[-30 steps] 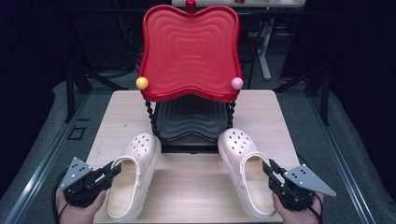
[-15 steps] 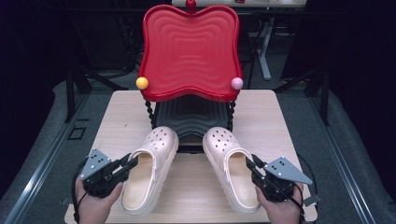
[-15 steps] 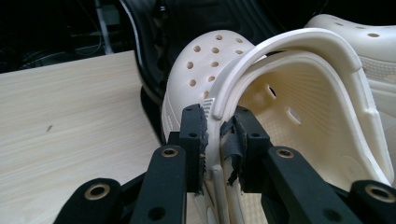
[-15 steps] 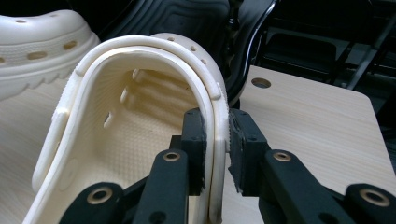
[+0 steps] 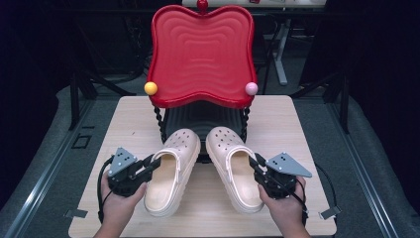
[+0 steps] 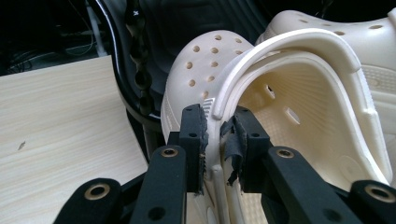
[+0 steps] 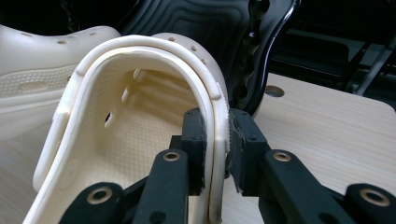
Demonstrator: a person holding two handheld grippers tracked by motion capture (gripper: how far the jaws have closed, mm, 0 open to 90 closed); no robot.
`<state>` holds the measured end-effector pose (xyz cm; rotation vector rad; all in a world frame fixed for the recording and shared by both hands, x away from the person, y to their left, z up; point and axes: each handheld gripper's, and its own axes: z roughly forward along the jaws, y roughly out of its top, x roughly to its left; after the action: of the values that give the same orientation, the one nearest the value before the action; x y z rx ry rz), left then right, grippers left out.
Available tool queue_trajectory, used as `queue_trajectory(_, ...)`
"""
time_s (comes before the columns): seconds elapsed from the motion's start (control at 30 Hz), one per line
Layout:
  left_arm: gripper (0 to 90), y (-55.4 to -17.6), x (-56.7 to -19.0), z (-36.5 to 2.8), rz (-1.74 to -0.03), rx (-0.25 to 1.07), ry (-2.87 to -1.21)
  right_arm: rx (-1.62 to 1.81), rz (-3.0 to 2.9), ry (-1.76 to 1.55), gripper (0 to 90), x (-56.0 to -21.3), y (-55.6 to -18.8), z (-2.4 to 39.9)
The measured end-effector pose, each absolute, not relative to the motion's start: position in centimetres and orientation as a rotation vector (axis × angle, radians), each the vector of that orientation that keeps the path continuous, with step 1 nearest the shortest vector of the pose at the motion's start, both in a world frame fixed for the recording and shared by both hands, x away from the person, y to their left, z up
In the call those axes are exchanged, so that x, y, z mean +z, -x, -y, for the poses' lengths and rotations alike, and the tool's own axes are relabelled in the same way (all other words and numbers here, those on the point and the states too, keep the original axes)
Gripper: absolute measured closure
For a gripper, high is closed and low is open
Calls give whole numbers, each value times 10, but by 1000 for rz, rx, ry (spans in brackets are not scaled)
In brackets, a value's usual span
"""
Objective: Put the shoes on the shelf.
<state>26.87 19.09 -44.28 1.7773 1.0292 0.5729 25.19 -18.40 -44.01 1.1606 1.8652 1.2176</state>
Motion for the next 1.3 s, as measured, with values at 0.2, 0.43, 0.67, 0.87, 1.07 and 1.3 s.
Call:
queue_trajectory(0.2,762,-274,-441,-186,-1024,581,-1782,1201,-1862,-1154,769,-440,-261,176)
queue_trajectory(0.43,762,-281,-439,-181,-1023,587,-1785,1203,-1855,-1164,768,-441,-267,172)
queue_trajectory(0.67,761,-293,-435,-173,-1019,607,-1778,1235,-1841,-1190,768,-443,-277,166)
queue_trajectory(0.87,761,-307,-430,-167,-1021,613,-1769,1229,-1810,-1192,766,-443,-290,156)
queue_trajectory(1.07,761,-325,-434,-162,-1035,619,-1752,1226,-1795,-1219,762,-444,-304,155)
queue_trajectory(1.3,757,-341,-436,-158,-1037,634,-1732,1238,-1754,-1246,750,-446,-317,148)
